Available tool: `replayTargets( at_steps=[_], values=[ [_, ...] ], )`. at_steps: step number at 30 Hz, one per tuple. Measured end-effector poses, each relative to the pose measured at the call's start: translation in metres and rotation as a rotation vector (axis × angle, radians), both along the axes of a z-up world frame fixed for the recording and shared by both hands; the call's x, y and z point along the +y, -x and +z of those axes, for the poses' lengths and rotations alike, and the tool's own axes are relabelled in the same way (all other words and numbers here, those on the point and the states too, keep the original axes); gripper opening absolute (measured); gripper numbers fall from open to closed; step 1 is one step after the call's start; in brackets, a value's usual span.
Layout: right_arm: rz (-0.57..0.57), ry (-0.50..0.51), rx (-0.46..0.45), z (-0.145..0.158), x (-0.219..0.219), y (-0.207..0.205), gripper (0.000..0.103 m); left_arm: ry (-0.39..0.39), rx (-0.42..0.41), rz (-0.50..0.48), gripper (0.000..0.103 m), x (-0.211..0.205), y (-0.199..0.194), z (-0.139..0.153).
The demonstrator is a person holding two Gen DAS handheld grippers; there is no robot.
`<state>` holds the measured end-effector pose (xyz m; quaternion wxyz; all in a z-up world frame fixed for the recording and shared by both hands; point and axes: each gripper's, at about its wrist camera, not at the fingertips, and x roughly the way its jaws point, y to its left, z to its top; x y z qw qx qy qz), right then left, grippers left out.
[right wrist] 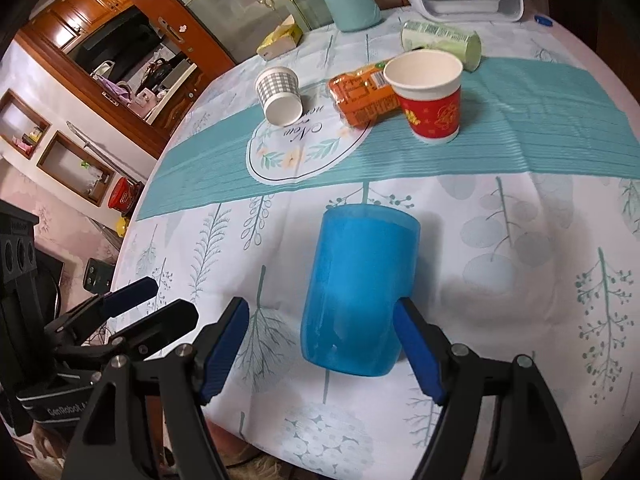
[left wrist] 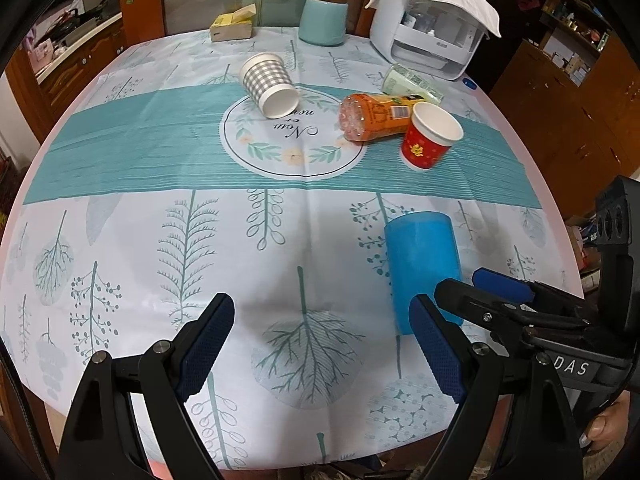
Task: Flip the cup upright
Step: 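Lower the blue cup rim-down onto the table and open the right tool, then withdraw the right tool while moving the left tool toward the blue cup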
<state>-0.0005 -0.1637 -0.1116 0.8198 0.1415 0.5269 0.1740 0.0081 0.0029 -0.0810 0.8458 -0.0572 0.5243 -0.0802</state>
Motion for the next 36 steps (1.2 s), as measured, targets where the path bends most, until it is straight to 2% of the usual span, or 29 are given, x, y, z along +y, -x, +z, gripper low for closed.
replayTargets(
  at_steps=[16, 28, 36],
  values=[
    [-0.019, 0.127, -0.179, 0.041, -0.024, 0.032, 0.075, 0.003, -0.021, -0.053, 0.088, -0.025, 0.006, 0.018],
    [-0.029, 0.145, -0.295, 0.067, -0.04, 0.056, 0.075, -0.014, -0.094, -0.065, 0.088, -0.046, 0.016, 0.034],
    [-0.04, 0.17, -0.347, 0.071, -0.044, 0.063, 0.075, -0.029, -0.113, -0.048, 0.088, -0.055, 0.018, 0.035]
  ],
)
